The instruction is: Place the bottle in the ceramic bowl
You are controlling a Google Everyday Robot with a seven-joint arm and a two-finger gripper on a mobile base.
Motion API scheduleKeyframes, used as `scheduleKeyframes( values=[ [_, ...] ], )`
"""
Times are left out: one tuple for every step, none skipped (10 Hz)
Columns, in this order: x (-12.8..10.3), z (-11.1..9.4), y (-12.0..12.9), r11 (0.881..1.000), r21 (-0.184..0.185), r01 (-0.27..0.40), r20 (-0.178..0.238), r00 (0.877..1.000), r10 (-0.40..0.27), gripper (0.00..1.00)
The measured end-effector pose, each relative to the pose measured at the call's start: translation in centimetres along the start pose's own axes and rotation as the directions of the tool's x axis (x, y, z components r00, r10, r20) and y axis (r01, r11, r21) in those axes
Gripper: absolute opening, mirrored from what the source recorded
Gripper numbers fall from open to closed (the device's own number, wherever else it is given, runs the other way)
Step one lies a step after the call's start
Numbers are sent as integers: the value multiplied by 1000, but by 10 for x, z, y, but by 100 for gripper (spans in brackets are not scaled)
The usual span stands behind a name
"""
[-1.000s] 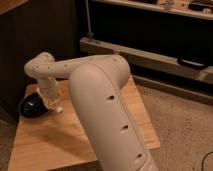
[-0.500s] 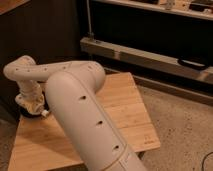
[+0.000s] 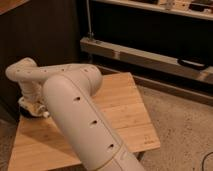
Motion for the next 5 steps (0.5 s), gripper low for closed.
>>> scheduleKeyframes(
  values=[
    [2,0,-1,1000,-2,-7,5,1000,7,55],
    [3,-1,-1,1000,-7,-13,17,1000,13,65],
    [5,-1,-1,1000,-14,-19,27,999,20,73],
    [7,-1,-3,999,-19,-26,34,999,27,76],
    [7,-1,-4,999,-18,-28,34,999,29,76]
  ],
)
